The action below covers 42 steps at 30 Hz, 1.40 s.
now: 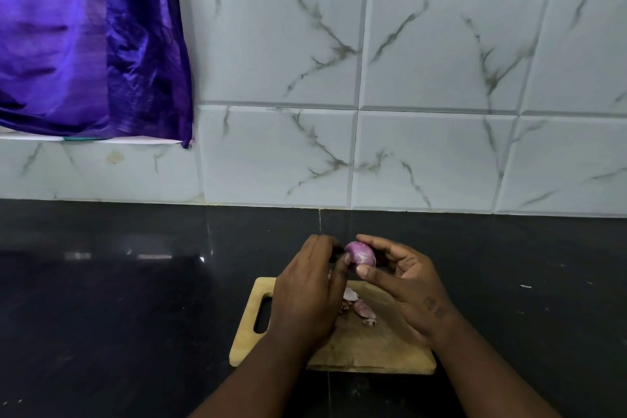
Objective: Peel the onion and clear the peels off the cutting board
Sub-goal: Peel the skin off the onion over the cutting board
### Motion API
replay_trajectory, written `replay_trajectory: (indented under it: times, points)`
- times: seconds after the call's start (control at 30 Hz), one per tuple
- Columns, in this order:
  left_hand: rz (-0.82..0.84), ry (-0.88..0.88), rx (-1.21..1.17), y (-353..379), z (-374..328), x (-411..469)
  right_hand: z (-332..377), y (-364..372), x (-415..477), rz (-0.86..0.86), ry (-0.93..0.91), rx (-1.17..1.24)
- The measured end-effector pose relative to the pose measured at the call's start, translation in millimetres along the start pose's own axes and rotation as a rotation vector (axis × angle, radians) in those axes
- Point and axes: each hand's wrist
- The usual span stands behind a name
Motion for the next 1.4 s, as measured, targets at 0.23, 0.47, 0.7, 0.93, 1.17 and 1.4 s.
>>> replay_trajectory:
  times: [0.23,0.47,0.7,0.93,1.17,1.4]
  points:
    - [0.014,-0.062,-0.049,4,0,1,0,4,0,0.003,0.001,0.039]
    - [0.052,-0.177,-0.076,3,2,1,7,4,1,0.038,0.085,0.291]
    - [0.199,-0.143,0.085,9,3,2,7,4,2,0.09,0.144,0.45]
    - [-0.001,-0.087,0.057,2,4,3,2,4,3,0.06,0.214,0.403]
    - [-0.139,0.084,-0.02,-1,8,5,0,2,3,0.029,0.235,0.283]
    - [-0.109,0.101,0.0,0,11,6,0,3,2,0.033,0.162,0.14]
Point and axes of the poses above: each hand's wrist, its own x-axis towards the middle knuckle, its own y-axis out of the palm, z = x × y
